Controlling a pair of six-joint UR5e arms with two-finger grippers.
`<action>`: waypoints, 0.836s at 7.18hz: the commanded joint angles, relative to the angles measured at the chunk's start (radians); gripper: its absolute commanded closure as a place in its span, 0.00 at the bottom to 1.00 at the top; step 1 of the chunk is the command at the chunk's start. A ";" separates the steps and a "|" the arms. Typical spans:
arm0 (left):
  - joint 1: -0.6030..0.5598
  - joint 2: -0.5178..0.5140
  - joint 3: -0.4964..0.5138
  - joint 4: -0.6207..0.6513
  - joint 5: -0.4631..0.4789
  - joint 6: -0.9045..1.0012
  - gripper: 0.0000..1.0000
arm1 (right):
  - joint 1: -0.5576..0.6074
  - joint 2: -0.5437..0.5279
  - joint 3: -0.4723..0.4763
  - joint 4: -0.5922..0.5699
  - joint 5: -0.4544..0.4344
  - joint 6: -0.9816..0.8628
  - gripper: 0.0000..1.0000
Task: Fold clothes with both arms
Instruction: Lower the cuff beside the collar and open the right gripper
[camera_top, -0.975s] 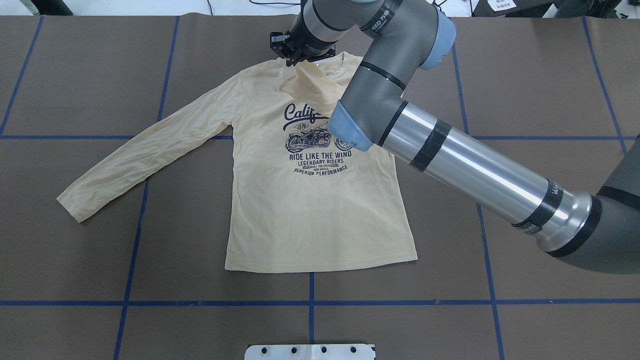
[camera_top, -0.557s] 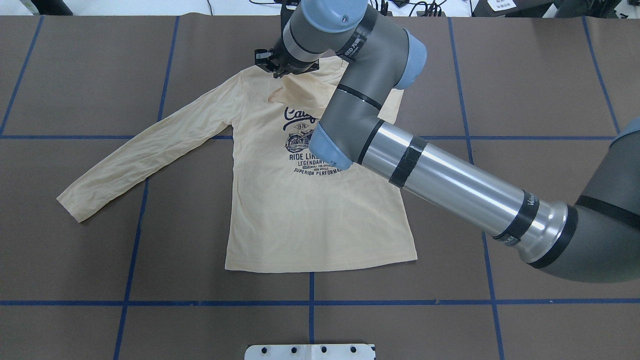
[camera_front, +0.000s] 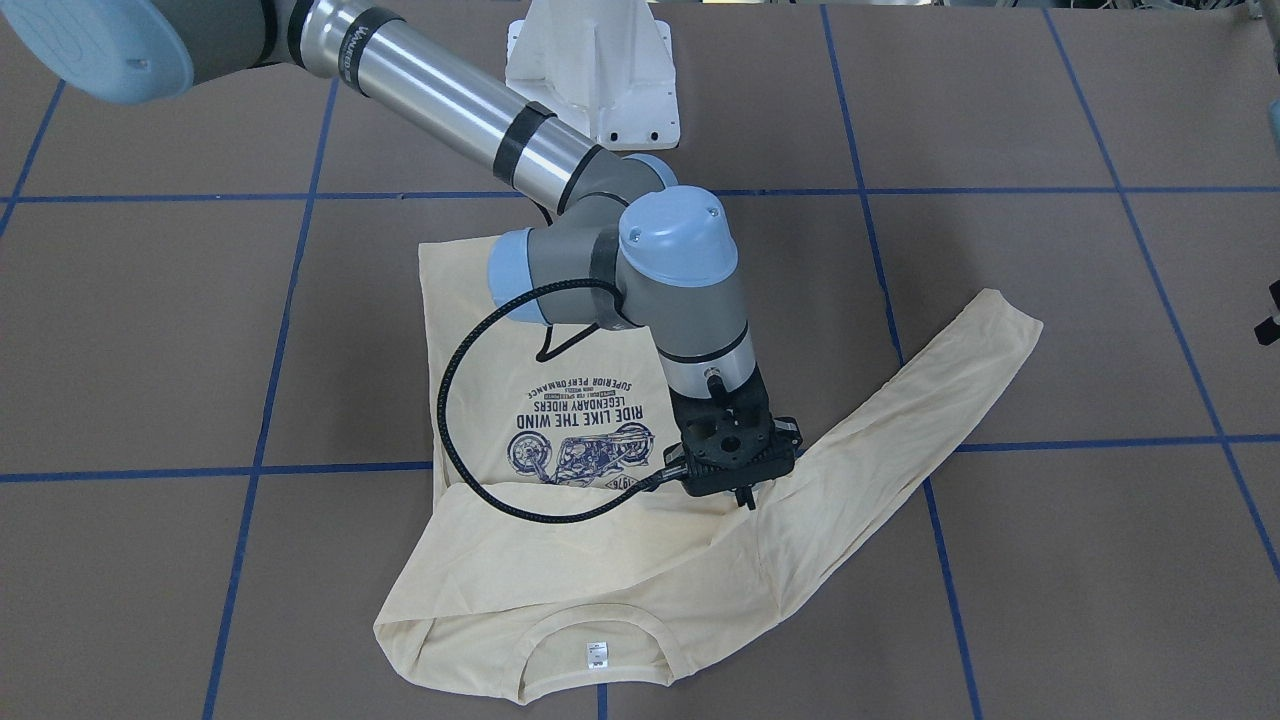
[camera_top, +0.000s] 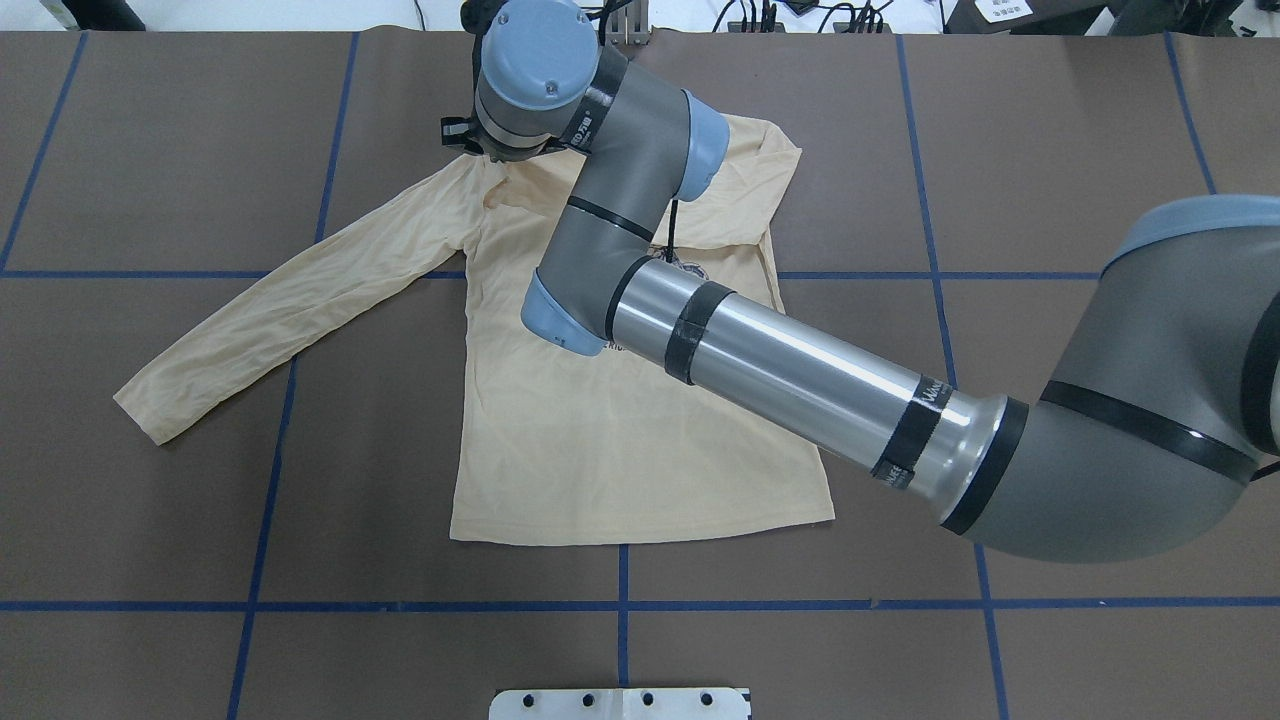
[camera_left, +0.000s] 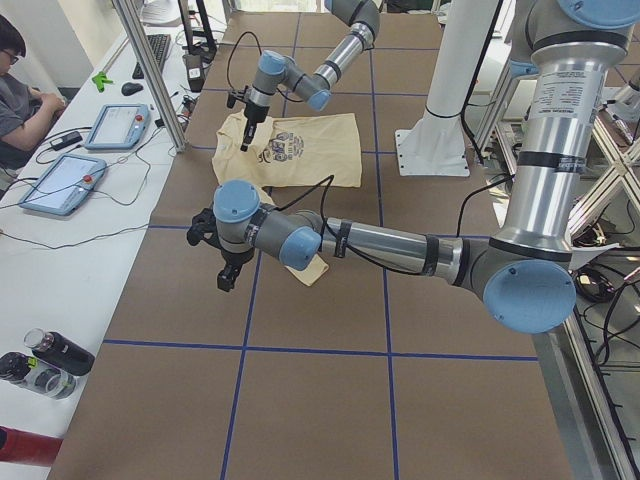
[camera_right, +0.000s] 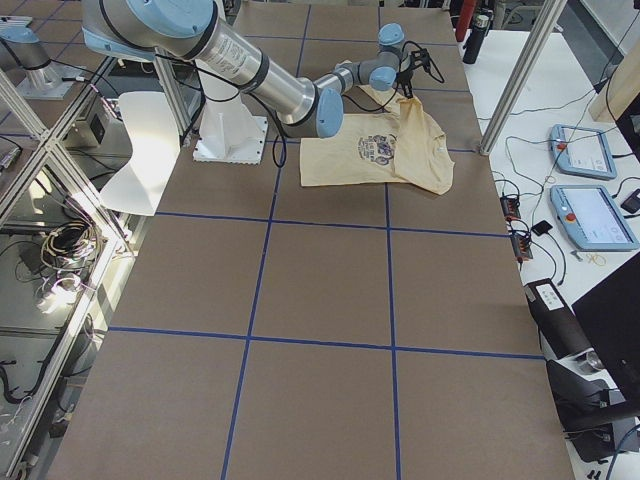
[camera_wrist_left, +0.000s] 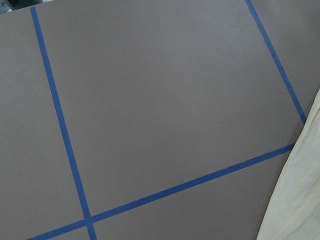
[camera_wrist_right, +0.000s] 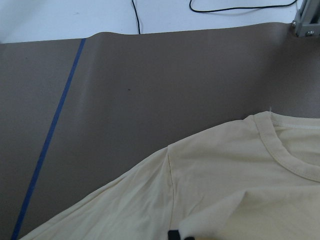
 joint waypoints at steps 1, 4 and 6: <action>0.000 -0.001 0.004 -0.002 0.000 0.000 0.00 | -0.022 0.034 -0.060 0.036 -0.030 -0.001 0.29; 0.000 -0.003 0.004 -0.001 0.000 -0.003 0.00 | -0.028 0.046 -0.062 0.036 -0.054 0.003 0.01; 0.001 -0.011 0.007 -0.080 -0.006 -0.143 0.00 | -0.025 0.047 -0.032 0.034 -0.048 0.066 0.01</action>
